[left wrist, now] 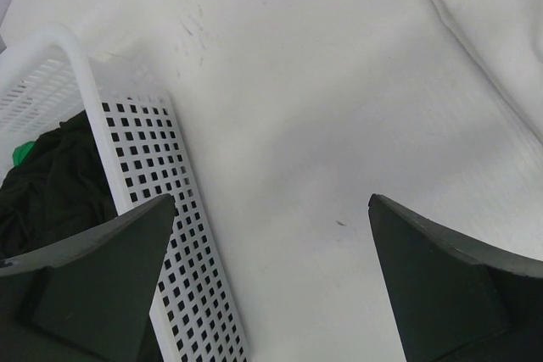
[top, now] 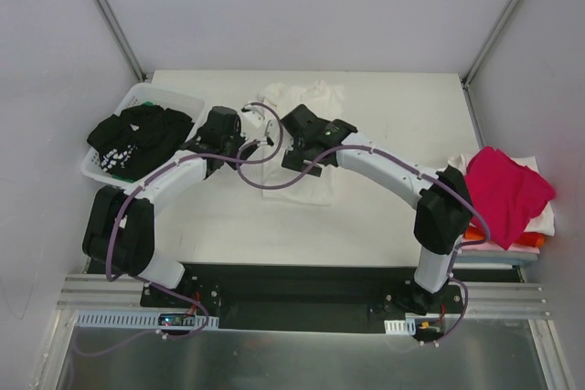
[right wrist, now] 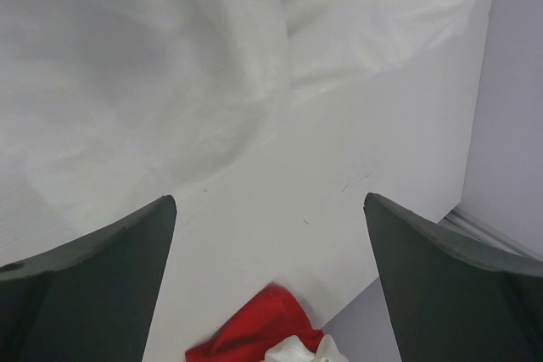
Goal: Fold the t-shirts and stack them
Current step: Grab one side of the 2/3 rectangular tshirt with right arm
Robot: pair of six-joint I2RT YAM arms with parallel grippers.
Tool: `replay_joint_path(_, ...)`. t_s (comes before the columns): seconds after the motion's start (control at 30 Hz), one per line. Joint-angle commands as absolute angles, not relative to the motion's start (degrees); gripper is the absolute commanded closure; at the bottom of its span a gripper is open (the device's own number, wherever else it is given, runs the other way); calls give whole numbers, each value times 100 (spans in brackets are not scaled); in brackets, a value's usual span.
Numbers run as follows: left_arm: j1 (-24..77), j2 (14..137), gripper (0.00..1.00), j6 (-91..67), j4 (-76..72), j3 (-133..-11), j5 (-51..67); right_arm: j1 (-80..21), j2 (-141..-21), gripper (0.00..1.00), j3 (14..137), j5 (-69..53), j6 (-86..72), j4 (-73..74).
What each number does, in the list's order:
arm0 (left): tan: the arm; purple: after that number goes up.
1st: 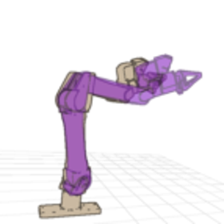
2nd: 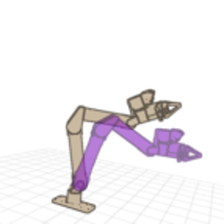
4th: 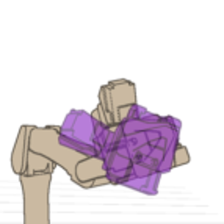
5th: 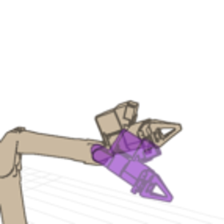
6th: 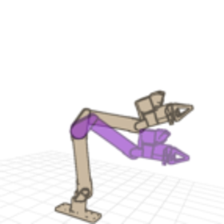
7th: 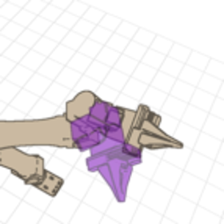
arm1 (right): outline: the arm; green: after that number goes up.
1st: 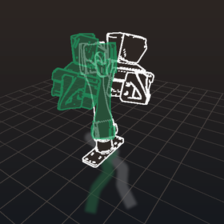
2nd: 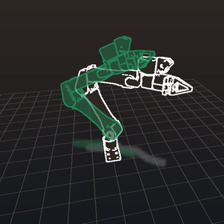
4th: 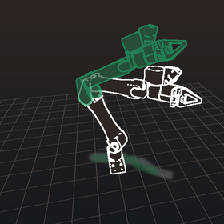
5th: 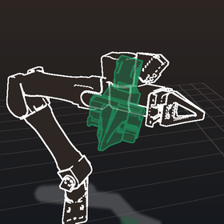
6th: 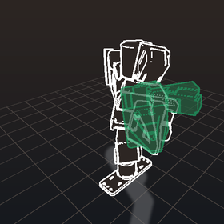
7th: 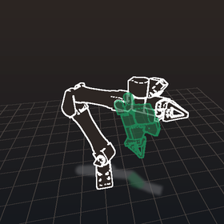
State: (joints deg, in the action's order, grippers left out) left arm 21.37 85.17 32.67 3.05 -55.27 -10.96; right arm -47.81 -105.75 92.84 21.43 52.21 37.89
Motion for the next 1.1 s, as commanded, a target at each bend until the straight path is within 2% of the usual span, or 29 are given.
replay_joint_path(0.0,2127,8481,1,3024,554,-5774,-1343,-5053,-10161,4,8738,2040,4782,3894)
replay_joint_path(0.23,1706,9262,1,2892,396,-6371,-1494,-5256,-10160,3,8254,1767,4571,3894)
replay_joint_path(0.5,1100,10080,1,2997,290,-7092,-1600,-5458,-10537,4,8253,1380,4412,3911)
replay_joint_path(1.07,606,10547,1,2988,264,-7515,-1512,-5713,-11320,3,8455,1151,4535,3797)
